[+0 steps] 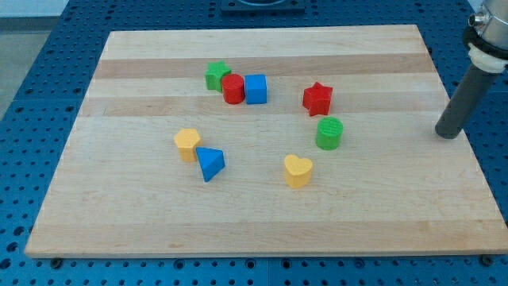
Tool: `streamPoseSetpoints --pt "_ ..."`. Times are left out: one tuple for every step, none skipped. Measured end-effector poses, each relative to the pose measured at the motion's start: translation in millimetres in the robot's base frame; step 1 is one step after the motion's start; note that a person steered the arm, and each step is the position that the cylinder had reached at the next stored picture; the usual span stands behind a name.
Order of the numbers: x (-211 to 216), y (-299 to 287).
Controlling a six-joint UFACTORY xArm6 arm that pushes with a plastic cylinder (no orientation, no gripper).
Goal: Push the yellow heart towards the green circle
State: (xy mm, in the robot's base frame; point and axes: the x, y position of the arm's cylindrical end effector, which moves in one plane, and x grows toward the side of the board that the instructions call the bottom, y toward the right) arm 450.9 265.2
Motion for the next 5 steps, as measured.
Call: streamPoseSetpoints --pt "0 -6" --pt "13 -21" --pt "44 -52" --pt "76 -92" --pt "106 -132"
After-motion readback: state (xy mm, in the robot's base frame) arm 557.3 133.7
